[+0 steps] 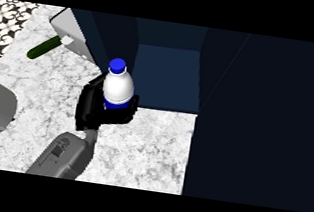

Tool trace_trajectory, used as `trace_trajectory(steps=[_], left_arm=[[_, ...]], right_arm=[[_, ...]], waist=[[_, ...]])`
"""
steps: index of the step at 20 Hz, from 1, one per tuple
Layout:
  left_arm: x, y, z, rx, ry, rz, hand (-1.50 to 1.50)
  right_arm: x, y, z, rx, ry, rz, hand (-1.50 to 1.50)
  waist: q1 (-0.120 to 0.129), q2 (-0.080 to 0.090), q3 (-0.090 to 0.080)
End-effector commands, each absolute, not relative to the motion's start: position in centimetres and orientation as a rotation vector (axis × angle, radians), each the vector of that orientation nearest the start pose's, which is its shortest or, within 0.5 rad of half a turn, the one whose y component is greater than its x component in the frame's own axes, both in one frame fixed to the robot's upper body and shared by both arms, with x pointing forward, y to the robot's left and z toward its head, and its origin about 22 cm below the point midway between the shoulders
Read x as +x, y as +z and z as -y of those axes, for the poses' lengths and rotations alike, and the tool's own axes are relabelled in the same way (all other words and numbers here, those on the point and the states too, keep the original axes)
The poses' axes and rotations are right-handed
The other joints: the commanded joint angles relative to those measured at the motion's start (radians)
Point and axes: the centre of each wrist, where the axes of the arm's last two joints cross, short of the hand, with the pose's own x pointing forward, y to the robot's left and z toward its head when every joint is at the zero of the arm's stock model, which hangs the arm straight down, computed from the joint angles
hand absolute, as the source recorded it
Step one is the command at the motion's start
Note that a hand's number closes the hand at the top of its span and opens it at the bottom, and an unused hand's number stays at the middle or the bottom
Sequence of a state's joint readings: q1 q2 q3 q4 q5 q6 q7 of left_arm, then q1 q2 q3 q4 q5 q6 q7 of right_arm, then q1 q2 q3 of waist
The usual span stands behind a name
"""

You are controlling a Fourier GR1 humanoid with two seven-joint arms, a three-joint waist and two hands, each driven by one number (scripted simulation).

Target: Pick up the bottled water, place it into the cabinet and close the cabinet

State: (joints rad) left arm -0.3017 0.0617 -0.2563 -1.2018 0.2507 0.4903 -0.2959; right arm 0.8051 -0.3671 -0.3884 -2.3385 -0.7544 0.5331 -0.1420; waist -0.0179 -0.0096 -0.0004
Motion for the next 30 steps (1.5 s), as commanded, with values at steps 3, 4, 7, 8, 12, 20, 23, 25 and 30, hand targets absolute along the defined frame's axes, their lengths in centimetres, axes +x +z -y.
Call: trace_trajectory(steps=[3, 4, 7, 8, 12, 20, 23, 25, 30], left_arm=[[33.6, 2.3, -10.3, 0.070, 0.060, 1.710, 1.50], [33.8, 2.1, -10.5, 0.071, 0.057, 1.701, 1.50], [34.4, 2.4, -10.8, 0.067, 0.054, 1.678, 1.50], [34.4, 2.5, -10.9, 0.075, 0.071, 1.672, 1.50], [34.7, 2.6, -11.0, 0.123, 0.071, 1.694, 1.50], [35.3, 2.7, -12.1, 0.229, 0.101, 1.743, 1.50], [36.0, 3.4, -13.4, 0.279, 0.085, 1.748, 1.50], [35.0, 2.2, -11.5, 0.307, 0.052, 1.768, 1.50], [35.4, 2.5, -14.4, 0.385, 0.042, 1.745, -1.50]], right_arm=[[4.6, 15.0, 33.7, 0.323, 0.155, 1.909, -1.50], [5.2, 14.8, 33.1, 0.327, 0.126, 1.908, -1.50], [6.1, 13.7, 34.3, 0.327, 0.122, 1.912, -1.50], [5.5, 14.4, 33.9, 0.327, 0.138, 1.909, -1.50], [5.7, 14.2, 34.2, 0.364, 0.136, 1.907, -1.50], [5.8, 14.1, 34.1, 0.373, 0.183, 1.903, -1.50], [6.4, 13.6, 34.2, 0.380, 0.161, 1.917, -1.50], [6.6, 13.6, 34.1, 0.385, 0.170, 1.912, -1.50], [6.9, 13.7, 34.4, 0.418, 0.198, 1.903, -1.50]], waist=[[-0.044, 0.012, -0.001], [-0.034, 0.018, -0.001], [-0.037, 0.020, 0.000], [-0.052, 0.019, -0.001], [-0.069, 0.021, -0.001], [-0.094, 0.025, -0.002], [-0.096, 0.028, -0.001], [-0.104, 0.031, -0.001], [-0.133, 0.036, 0.000]])
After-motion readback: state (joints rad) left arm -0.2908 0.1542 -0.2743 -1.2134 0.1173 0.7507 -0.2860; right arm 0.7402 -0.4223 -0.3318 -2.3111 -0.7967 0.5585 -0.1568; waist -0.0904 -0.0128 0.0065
